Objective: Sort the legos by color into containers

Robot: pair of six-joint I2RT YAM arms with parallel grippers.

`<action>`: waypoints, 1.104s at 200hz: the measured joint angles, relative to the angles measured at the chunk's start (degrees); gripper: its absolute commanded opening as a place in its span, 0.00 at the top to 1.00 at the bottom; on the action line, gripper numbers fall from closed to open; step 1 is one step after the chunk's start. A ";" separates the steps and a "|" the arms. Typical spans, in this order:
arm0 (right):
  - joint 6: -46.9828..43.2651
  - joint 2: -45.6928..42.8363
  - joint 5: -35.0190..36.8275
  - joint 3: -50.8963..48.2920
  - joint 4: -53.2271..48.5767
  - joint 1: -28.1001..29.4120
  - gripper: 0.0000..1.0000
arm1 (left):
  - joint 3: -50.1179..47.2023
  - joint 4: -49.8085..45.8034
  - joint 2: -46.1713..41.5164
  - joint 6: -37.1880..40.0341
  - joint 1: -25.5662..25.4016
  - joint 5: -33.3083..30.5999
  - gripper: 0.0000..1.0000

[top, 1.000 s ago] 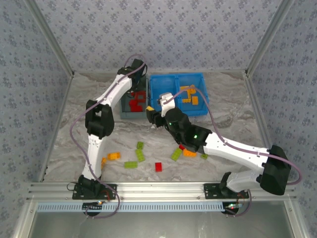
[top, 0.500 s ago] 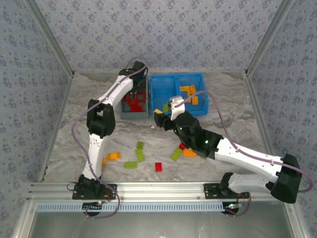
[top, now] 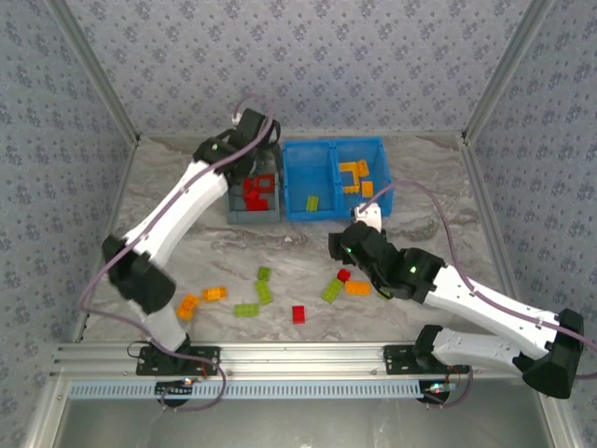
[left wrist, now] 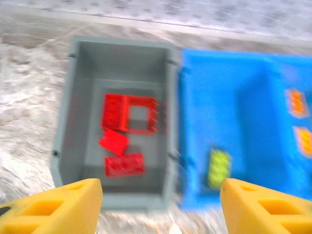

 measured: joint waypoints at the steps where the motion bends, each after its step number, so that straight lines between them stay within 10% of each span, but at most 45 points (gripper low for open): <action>1: 0.46 -0.02 -0.20 -0.09 -0.52 0.07 0.27 | -0.39 0.17 -0.44 0.24 -0.28 0.15 0.30; 103: 5.35 14.38 -12.98 -4.42 -19.47 -0.28 0.19 | -39.65 15.67 -27.47 5.53 -30.80 14.56 0.30; 221: -4.26 33.64 -11.78 -1.55 -13.18 -7.30 0.21 | -49.55 23.65 -37.88 -3.48 -39.28 7.80 0.30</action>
